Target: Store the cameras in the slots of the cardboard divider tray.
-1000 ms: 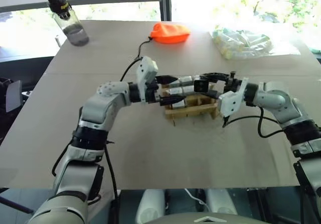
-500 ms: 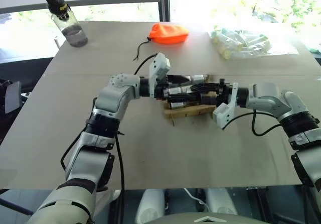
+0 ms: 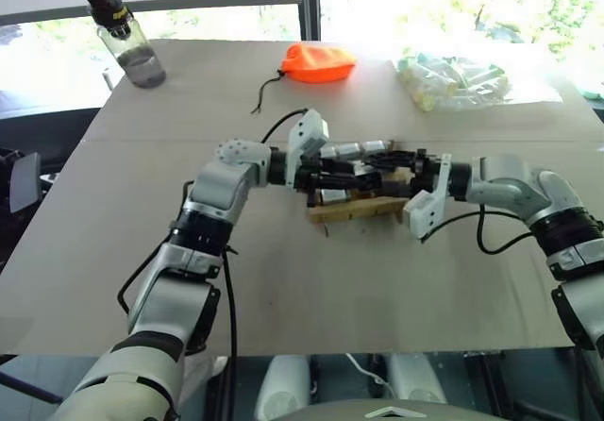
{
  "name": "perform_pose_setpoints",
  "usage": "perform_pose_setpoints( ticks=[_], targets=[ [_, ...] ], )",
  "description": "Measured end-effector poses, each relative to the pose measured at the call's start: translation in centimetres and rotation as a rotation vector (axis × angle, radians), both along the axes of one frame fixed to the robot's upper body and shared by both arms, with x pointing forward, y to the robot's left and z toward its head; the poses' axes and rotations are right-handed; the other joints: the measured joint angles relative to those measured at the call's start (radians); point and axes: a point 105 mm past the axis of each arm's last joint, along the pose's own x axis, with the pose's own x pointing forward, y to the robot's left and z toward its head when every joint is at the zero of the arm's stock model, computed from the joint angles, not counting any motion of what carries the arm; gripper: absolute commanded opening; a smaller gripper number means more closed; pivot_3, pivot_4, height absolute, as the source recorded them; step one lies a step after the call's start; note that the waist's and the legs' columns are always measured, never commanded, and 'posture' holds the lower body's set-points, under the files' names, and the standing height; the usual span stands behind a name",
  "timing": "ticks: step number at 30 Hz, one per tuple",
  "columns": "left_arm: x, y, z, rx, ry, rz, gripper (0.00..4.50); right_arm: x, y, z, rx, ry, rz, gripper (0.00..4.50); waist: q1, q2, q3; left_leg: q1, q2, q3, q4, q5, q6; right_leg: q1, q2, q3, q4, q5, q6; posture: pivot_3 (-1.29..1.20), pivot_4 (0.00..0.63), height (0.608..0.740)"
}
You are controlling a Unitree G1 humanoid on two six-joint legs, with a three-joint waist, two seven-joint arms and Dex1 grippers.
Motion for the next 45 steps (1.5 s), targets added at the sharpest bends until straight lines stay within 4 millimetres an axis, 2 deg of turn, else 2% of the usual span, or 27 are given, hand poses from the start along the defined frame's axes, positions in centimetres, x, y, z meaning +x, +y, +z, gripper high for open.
perform_pose_setpoints(
  ticks=[5, 8, 10, 12, 15, 17, 21, 28, 38, 45],
  targets=[
    [0.2, 0.1, 0.4, 0.004, -0.043, 0.008, 0.71, -0.1, -4.0, 0.4, 0.190, 0.315, -0.166, 4.13, 0.006, 0.000, 0.000, 0.000, 0.000, -0.002, 0.000, 0.000, 0.000, 0.001, -0.001, -0.001, -0.001, 0.000, 0.000, 0.00, 0.150, 0.726],
    [0.2, 0.1, 0.3, 0.016, -0.060, 0.017, 0.71, -1.1, -6.5, 0.3, 0.321, 0.564, -0.243, 4.13, 0.010, -0.001, 0.000, 0.001, 0.000, -0.008, 0.000, 0.000, 0.000, 0.003, -0.001, -0.002, -0.001, 0.000, 0.000, 0.00, 0.150, 0.726],
    [0.3, 0.5, -0.1, 0.028, -0.060, 0.036, 0.71, -1.7, -8.2, -0.9, 0.412, 0.760, -0.302, 4.13, 0.013, -0.001, 0.000, 0.001, 0.000, -0.009, 0.000, 0.000, 0.001, 0.002, -0.001, -0.003, 0.000, 0.000, 0.000, 0.00, 0.150, 0.726],
    [-0.1, -0.1, -0.4, 0.014, -0.059, 0.036, 0.71, -3.7, -10.4, -2.3, 0.596, 1.035, -0.322, 4.13, 0.024, -0.001, 0.000, 0.001, 0.000, -0.011, 0.000, 0.000, 0.001, 0.004, -0.001, -0.003, 0.000, 0.000, 0.000, 0.00, 0.150, 0.726],
    [-0.3, -0.2, -1.4, 0.013, -0.041, 0.066, 0.71, -6.0, -13.2, -4.9, 0.707, 1.290, -0.362, 4.13, 0.029, -0.001, 0.000, 0.001, -0.001, -0.012, 0.001, -0.001, 0.002, 0.005, -0.001, -0.004, -0.001, 0.000, 0.000, 0.00, 0.150, 0.726],
    [-0.2, 0.0, -2.2, 0.025, -0.022, 0.099, 0.71, -7.0, -14.4, -5.8, 0.734, 1.362, -0.371, 4.13, 0.025, -0.001, 0.000, 0.002, -0.001, -0.010, 0.002, -0.001, 0.003, 0.005, -0.001, -0.002, -0.001, 0.000, 0.000, 0.00, 0.150, 0.726],
    [-0.3, -0.1, -2.4, 0.057, -0.049, 0.105, 0.71, -8.2, -15.7, -5.3, 0.757, 1.379, -0.318, 4.13, 0.023, -0.001, 0.000, 0.005, 0.000, -0.011, 0.001, -0.001, 0.003, 0.007, 0.001, -0.002, -0.001, 0.000, 0.000, 0.00, 0.150, 0.726],
    [0.2, -0.2, -3.1, 0.100, -0.071, 0.134, 0.71, -9.4, -15.9, -5.0, 0.765, 1.391, -0.221, 4.13, 0.026, -0.001, 0.000, 0.003, -0.001, -0.012, 0.001, -0.001, 0.003, 0.007, 0.001, -0.002, -0.002, 0.000, 0.000, 0.00, 0.150, 0.726],
    [0.7, -0.3, -3.9, 0.160, -0.098, 0.157, 0.71, -9.9, -16.5, -4.5, 0.801, 1.370, -0.185, 4.13, 0.025, 0.000, 0.000, 0.004, -0.001, -0.012, 0.001, -0.001, 0.002, 0.007, 0.001, -0.002, -0.001, 0.000, 0.000, 0.00, 0.150, 0.726],
    [0.8, -0.5, -4.0, 0.167, -0.105, 0.166, 0.71, -9.4, -16.5, -4.5, 0.699, 1.245, -0.196, 4.13, 0.025, 0.000, 0.000, 0.004, -0.001, -0.012, 0.002, -0.001, 0.002, 0.007, 0.001, -0.002, -0.001, 0.000, 0.000, 0.00, 0.150, 0.726]
  ],
)
